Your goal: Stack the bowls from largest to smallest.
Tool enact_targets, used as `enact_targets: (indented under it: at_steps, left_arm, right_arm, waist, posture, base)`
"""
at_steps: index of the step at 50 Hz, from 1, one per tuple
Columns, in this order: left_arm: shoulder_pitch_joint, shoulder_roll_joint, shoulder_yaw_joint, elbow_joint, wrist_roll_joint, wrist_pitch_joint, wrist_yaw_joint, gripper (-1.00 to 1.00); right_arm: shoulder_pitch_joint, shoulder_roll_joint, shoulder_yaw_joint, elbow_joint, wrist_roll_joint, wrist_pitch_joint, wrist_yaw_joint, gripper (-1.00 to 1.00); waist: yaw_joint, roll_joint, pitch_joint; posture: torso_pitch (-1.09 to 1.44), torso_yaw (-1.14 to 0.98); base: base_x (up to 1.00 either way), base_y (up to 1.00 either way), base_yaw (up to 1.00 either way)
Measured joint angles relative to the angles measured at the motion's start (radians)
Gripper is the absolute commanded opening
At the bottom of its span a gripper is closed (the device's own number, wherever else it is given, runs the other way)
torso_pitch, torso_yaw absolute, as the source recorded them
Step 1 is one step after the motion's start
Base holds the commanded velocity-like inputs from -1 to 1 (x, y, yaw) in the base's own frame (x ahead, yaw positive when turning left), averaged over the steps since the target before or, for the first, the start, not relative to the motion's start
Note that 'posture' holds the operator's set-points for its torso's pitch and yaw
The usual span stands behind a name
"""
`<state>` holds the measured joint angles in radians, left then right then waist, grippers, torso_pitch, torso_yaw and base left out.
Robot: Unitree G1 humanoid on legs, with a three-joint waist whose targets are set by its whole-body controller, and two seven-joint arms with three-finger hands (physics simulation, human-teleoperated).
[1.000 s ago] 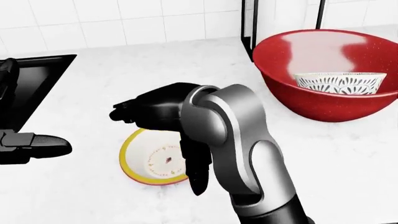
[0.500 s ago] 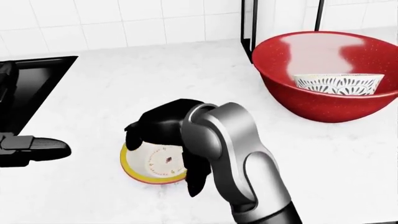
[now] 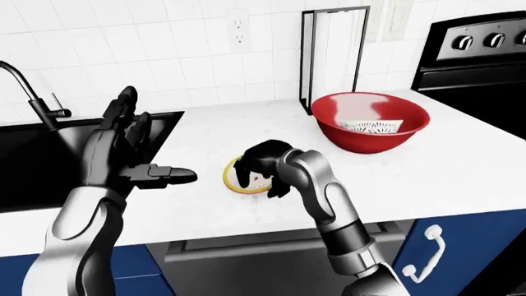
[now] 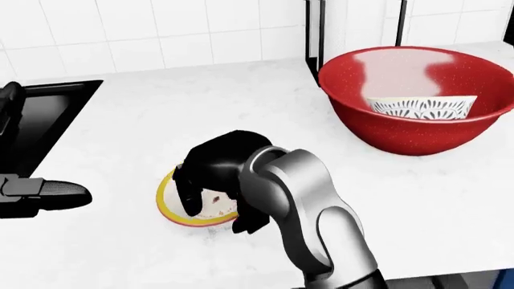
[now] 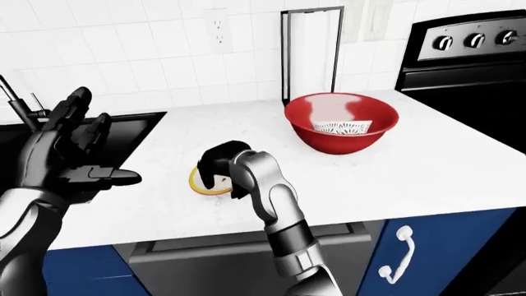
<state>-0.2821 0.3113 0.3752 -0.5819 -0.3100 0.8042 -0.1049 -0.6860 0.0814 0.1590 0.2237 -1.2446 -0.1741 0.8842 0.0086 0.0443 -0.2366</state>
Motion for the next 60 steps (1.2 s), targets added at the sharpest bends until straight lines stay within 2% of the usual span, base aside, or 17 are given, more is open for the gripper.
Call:
enact_targets:
  at_steps: [2,11,21,29,39,45,52,60]
  left_arm:
    - [0.002,-0.001,-0.001,0.004,0.002,-0.001,0.0,1.0]
    - [0.005,-0.004,-0.001,0.018,0.009,-0.013,-0.006,1.0]
    - [0.006,-0.004,0.001,0.021,0.012,-0.016,-0.005,1.0]
    - [0.001,-0.002,0.002,0.021,0.012,-0.013,-0.004,1.0]
    - [-0.002,-0.002,-0.001,-0.004,0.005,0.005,0.0,1.0]
    - [-0.002,-0.002,0.0,0.007,0.005,-0.003,-0.001,1.0]
    - [-0.007,0.004,0.004,0.018,0.0,-0.004,-0.004,1.0]
    - [-0.01,0.012,0.012,0.015,-0.007,0.0,-0.001,1.0]
  right_arm:
    - [-0.008,-0.003,0.006,0.0,-0.007,-0.002,-0.006,-0.44]
    - [-0.056,-0.011,-0.004,-0.001,-0.032,0.011,0.002,-1.0]
    - [-0.064,-0.034,-0.009,-0.039,-0.025,0.007,0.041,-0.99]
    - [-0.081,-0.068,-0.039,-0.161,-0.013,0.043,0.154,-0.99]
    - [-0.136,-0.096,-0.062,-0.322,0.027,0.093,0.242,-0.99]
    - [-0.205,-0.112,-0.079,-0.378,0.064,0.141,0.32,-0.98]
    - [-0.34,-0.194,-0.13,-0.397,0.138,0.22,0.385,-0.99]
    - [-0.453,-0.307,-0.167,-0.269,0.198,0.268,0.374,-0.99]
  waist:
    - [0.001,0.0,0.003]
    - [0.007,-0.008,0.011]
    - [0.017,-0.016,0.012]
    - [0.022,-0.019,0.023]
    - [0.019,-0.018,0.016]
    - [0.014,-0.016,0.02]
    - [0.007,-0.019,0.024]
    - [-0.004,-0.016,0.032]
  posture:
    - [-0.29,0.0]
    - [-0.29,0.0]
    - [-0.29,0.0]
    - [-0.29,0.0]
    - [-0.29,0.0]
    - [-0.29,0.0]
    - [-0.29,0.0]
    - [-0.29,0.0]
  base:
    - [0.0,0.0,0.0]
    - [0.0,0.0,0.0]
    - [0.0,0.0,0.0]
    - [0.0,0.0,0.0]
    - [0.0,0.0,0.0]
    - [0.0,0.0,0.0]
    - [0.0,0.0,0.0]
    - [0.0,0.0,0.0]
